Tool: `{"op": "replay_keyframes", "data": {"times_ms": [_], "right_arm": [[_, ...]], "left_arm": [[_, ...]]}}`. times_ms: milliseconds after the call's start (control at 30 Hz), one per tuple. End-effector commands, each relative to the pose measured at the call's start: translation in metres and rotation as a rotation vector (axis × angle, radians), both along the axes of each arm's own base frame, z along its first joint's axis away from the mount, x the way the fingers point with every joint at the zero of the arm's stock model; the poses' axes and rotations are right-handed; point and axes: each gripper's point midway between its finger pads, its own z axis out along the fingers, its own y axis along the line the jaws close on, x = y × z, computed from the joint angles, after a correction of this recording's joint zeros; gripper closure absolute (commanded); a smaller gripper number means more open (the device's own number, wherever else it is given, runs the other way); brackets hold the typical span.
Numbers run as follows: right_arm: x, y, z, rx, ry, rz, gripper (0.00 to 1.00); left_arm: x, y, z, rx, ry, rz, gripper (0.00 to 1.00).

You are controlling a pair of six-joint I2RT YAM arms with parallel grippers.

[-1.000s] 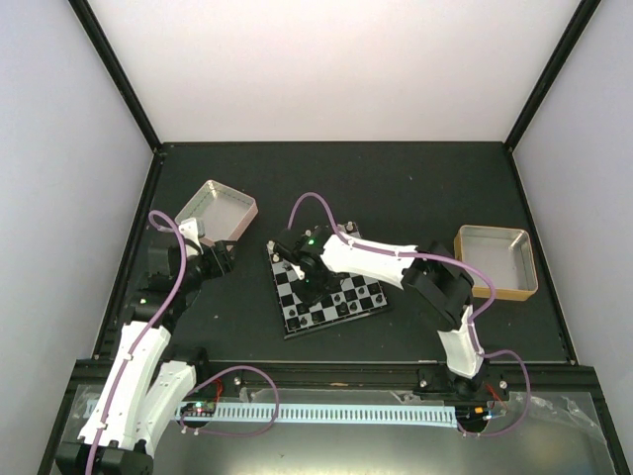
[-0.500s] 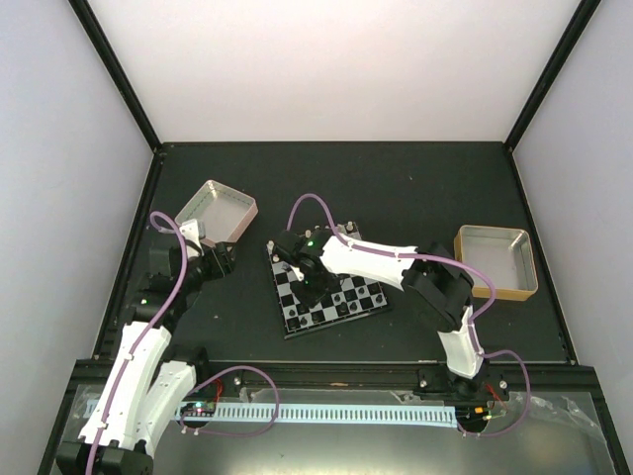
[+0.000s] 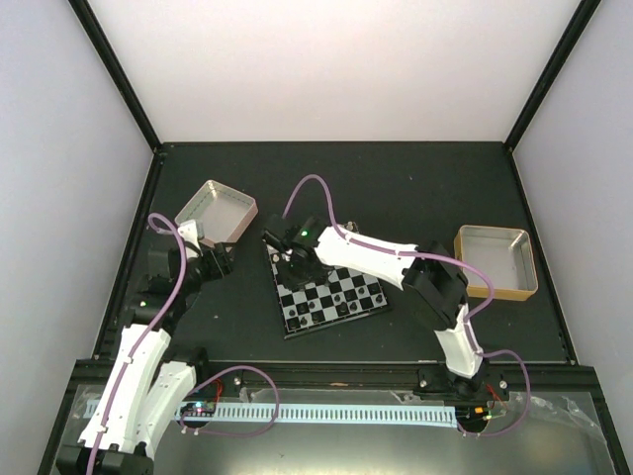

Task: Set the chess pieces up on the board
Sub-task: Move the chess piece to the chessboard, then pick up the chess piece from the chessboard.

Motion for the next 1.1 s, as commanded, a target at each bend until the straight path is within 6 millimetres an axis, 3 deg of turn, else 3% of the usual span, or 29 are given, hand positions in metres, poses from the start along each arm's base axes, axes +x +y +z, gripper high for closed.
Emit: {"op": "replay_keyframes", "data": {"times_ms": [0,633,833,1067], "right_arm": [[0.013,-0.005,-0.014,-0.087,-0.017,-0.171,0.66],[0.011,-0.007,-0.041,-0.158,0.042,-0.268,0.70],[0.011,-0.006,-0.045,-0.170,0.049,-0.269,0.76],[0.011,-0.005,-0.045,-0.164,0.048,-0.259,0.93]], "left_arm": [[-0.001,0.001,0.009,0.016,-0.025,0.003,0.29],[-0.005,-0.004,0.018,-0.006,-0.037,-0.007,0.29],[-0.003,-0.005,0.026,-0.008,-0.042,-0.008,0.29],[-0.002,-0.002,0.035,-0.002,-0.052,0.007,0.29]]}}
